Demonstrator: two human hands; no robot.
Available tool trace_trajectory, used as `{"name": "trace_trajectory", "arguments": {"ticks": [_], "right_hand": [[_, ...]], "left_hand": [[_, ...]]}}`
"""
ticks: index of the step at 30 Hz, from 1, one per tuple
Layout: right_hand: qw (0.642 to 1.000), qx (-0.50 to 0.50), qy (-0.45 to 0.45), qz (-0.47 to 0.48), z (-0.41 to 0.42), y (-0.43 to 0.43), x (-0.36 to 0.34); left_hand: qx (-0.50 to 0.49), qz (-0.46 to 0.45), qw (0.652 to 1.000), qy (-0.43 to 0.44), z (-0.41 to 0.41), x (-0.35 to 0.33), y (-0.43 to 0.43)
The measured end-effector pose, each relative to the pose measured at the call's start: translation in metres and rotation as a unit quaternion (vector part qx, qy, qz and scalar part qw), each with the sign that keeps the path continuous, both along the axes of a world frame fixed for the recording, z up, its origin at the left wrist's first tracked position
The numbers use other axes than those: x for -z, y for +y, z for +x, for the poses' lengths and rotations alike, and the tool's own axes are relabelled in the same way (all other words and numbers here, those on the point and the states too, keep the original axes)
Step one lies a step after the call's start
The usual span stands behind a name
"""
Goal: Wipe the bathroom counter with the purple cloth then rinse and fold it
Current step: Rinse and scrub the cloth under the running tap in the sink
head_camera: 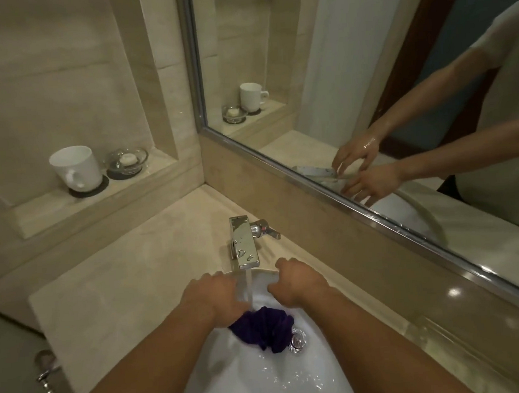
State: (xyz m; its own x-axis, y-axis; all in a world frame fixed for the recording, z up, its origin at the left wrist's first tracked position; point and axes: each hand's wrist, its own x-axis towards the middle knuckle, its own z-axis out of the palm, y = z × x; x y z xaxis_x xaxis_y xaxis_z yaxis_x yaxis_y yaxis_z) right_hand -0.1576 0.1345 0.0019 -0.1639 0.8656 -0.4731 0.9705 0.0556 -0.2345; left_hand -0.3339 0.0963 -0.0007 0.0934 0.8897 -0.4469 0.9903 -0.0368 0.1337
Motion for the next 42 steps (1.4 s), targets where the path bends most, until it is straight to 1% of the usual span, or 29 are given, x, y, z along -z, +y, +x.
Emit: {"name": "trace_trajectory", "arguments": {"ticks": [3, 9, 15, 23, 28, 30, 34, 37, 42], "right_hand": [[1.000, 0.014, -0.004, 0.016, -0.003, 0.016, 0.006], [1.000, 0.006, 0.017, 0.015, -0.001, 0.041, 0.013], [0.997, 0.008, 0.047, 0.055, -0.004, 0.039, 0.012], [0.997, -0.010, 0.050, 0.053, -0.008, 0.029, 0.010], [0.998, -0.015, 0.058, 0.030, -0.007, 0.025, 0.009], [0.999, -0.011, 0.046, 0.019, -0.001, 0.017, 0.014], [0.999, -0.023, 0.009, -0.036, 0.014, -0.015, 0.036], [0.997, -0.010, 0.013, -0.073, 0.021, -0.033, 0.046], [0.997, -0.001, 0.028, -0.065, 0.016, -0.042, 0.040]], "left_hand": [[-0.003, -0.020, 0.999, 0.027, -0.010, 0.007, 0.006], [-0.016, -0.025, 1.000, 0.002, -0.013, 0.019, 0.018], [-0.008, -0.034, 0.999, 0.004, -0.008, 0.025, 0.023], [-0.010, -0.027, 0.999, -0.016, 0.002, 0.022, 0.014], [-0.008, -0.039, 0.999, -0.024, 0.001, 0.022, 0.003], [-0.003, -0.045, 0.999, -0.021, 0.000, 0.020, -0.001], [-0.007, -0.065, 0.998, -0.018, -0.005, 0.019, -0.008], [-0.006, -0.067, 0.997, -0.022, -0.001, 0.017, -0.013], [0.004, -0.056, 0.997, -0.044, 0.007, 0.013, -0.026]]}}
